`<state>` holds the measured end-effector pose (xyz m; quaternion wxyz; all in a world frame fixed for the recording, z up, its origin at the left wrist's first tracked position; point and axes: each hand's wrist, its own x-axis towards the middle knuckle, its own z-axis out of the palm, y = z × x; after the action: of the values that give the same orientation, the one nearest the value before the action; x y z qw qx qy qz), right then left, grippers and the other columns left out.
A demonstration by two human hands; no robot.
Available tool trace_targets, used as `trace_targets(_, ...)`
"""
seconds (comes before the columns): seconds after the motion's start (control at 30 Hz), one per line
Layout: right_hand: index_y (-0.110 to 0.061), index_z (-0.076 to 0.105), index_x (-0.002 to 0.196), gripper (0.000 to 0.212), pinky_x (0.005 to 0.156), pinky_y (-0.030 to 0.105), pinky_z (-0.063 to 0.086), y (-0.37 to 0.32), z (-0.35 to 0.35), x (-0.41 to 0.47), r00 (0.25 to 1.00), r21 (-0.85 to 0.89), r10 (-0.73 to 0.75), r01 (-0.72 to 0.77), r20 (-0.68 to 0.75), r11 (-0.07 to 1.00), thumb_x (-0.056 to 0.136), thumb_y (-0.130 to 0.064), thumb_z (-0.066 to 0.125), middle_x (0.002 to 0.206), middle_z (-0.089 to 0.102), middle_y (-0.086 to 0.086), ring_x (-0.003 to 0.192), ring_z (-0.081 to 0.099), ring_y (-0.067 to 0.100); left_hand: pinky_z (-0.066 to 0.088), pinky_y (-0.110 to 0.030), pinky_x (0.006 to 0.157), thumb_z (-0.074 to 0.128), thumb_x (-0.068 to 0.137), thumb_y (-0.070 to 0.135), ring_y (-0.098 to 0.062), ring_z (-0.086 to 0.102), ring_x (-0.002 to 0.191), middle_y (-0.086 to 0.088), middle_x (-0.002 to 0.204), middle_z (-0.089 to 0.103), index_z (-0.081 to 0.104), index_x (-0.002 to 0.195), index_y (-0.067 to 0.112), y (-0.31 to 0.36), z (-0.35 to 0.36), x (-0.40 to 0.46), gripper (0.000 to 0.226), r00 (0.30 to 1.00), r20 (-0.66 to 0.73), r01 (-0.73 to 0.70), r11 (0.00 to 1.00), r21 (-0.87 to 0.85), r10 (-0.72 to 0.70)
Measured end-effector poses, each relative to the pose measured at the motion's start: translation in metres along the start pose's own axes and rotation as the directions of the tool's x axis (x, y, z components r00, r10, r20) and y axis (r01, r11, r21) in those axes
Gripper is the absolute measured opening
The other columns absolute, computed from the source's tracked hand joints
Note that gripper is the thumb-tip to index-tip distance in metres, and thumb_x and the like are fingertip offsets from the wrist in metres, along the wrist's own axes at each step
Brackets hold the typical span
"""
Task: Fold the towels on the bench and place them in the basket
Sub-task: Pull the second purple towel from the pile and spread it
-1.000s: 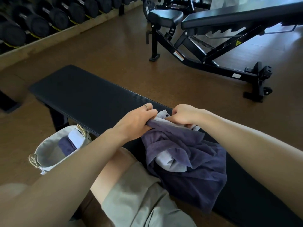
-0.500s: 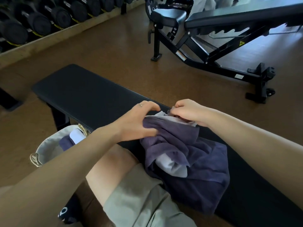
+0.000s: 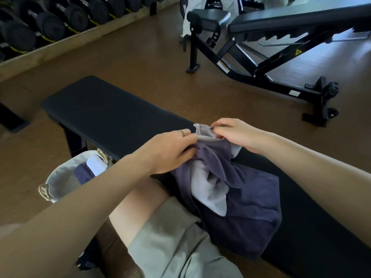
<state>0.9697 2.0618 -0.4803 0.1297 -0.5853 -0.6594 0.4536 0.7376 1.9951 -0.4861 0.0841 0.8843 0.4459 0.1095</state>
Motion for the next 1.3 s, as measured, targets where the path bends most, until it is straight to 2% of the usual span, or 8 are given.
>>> trace_targets(0.13,-0.016,0.070,0.106,0.037,0.081,0.034,0.050,0.000,0.003,-0.002,0.996,-0.011,0.057,-0.058,-0.075,0.998,0.104,-0.046,0.048,0.103,0.072,0.004,0.097,0.066,0.023,0.040,-0.039,0.066,0.039,0.101,0.033,-0.020,0.050,0.077,0.009,0.086,0.045,0.036,0.083,0.025,-0.010,-0.001,-0.002,0.020,0.928,-0.063,0.372,0.925,0.079,-0.368)
trace_targets(0.37,-0.017,0.060,0.095,0.050,0.066,0.033,0.045,-0.011,0.012,-0.006,0.989,-0.297,0.007,-0.051,-0.147,0.954,0.102,-0.060,0.036,0.087,0.067,0.001,0.080,0.063,0.019,0.045,-0.041,0.079,0.050,0.091,0.017,-0.035,0.056,0.100,-0.013,0.117,0.055,0.044,0.113,0.009,-0.059,0.010,-0.023,0.024,0.526,0.137,0.840,0.488,-0.237,-0.839)
trace_targets(0.53,-0.029,0.060,0.101,0.044,0.053,0.026,0.036,-0.024,0.017,-0.015,0.992,-0.181,0.075,-0.055,0.104,0.982,0.095,-0.070,0.043,0.059,0.058,-0.001,0.053,0.051,0.022,0.042,-0.031,0.105,0.063,0.071,0.024,-0.013,0.043,0.128,0.005,0.137,0.043,0.043,0.137,0.030,-0.033,0.003,-0.021,0.069,0.913,0.025,0.372,0.805,-0.462,-0.407)
trace_targets(0.63,-0.051,0.058,0.108,0.036,0.048,0.025,0.034,-0.022,0.025,-0.011,0.990,-0.203,0.069,-0.042,0.125,0.978,0.090,-0.073,0.037,0.057,0.058,0.006,0.049,0.049,0.025,0.049,-0.033,0.092,0.067,0.076,0.042,-0.011,0.049,0.112,0.014,0.120,0.049,0.051,0.117,0.039,-0.021,0.009,-0.012,0.044,0.976,0.116,0.212,0.941,-0.265,-0.187)
trace_targets(0.8,-0.035,0.064,0.113,0.046,0.055,0.029,0.040,-0.018,0.021,-0.011,0.996,-0.116,0.078,-0.072,0.048,0.991,0.099,-0.064,0.031,0.053,0.059,-0.006,0.056,0.051,0.020,0.047,-0.045,0.074,0.045,0.101,0.028,-0.026,0.054,0.084,0.005,0.081,0.052,0.045,0.084,0.020,-0.021,0.010,0.002,0.019,0.925,-0.105,0.334,0.913,-0.234,-0.365)
trace_targets(1.0,-0.053,0.054,0.123,0.059,0.087,0.038,0.052,-0.018,0.021,-0.014,0.993,-0.243,0.022,0.008,0.120,0.970,0.080,-0.089,0.036,0.114,0.067,-0.018,0.103,0.063,0.020,0.040,-0.044,0.088,0.048,0.099,0.015,-0.043,0.049,0.118,-0.022,0.133,0.047,0.041,0.129,0.007,-0.058,0.010,-0.001,0.032,0.478,-0.044,0.785,0.449,-0.427,-0.877)
trace_targets(1.13,-0.054,0.016,0.154,0.106,0.114,0.053,0.032,-0.017,0.038,-0.018,0.975,-0.618,0.028,0.116,0.218,0.777,0.064,-0.090,0.060,0.162,0.025,-0.006,0.147,0.028,0.032,0.038,-0.035,0.087,0.054,0.096,0.023,-0.033,0.046,0.116,-0.011,0.127,0.049,0.051,0.123,0.015,-0.037,0.009,0.000,0.028,0.665,-0.271,0.615,0.716,-0.331,-0.696)
trace_targets(1.3,-0.041,0.014,0.153,0.115,0.103,0.052,0.046,-0.011,0.060,-0.016,0.979,-0.664,0.058,0.087,0.194,0.743,0.061,-0.062,0.078,0.150,0.027,0.004,0.133,0.035,0.037,0.047,-0.036,0.082,0.052,0.090,0.048,-0.015,0.057,0.090,0.004,0.096,0.061,0.054,0.096,0.028,-0.023,0.022,0.005,0.021,0.781,0.345,0.607,0.764,-0.219,-0.521)
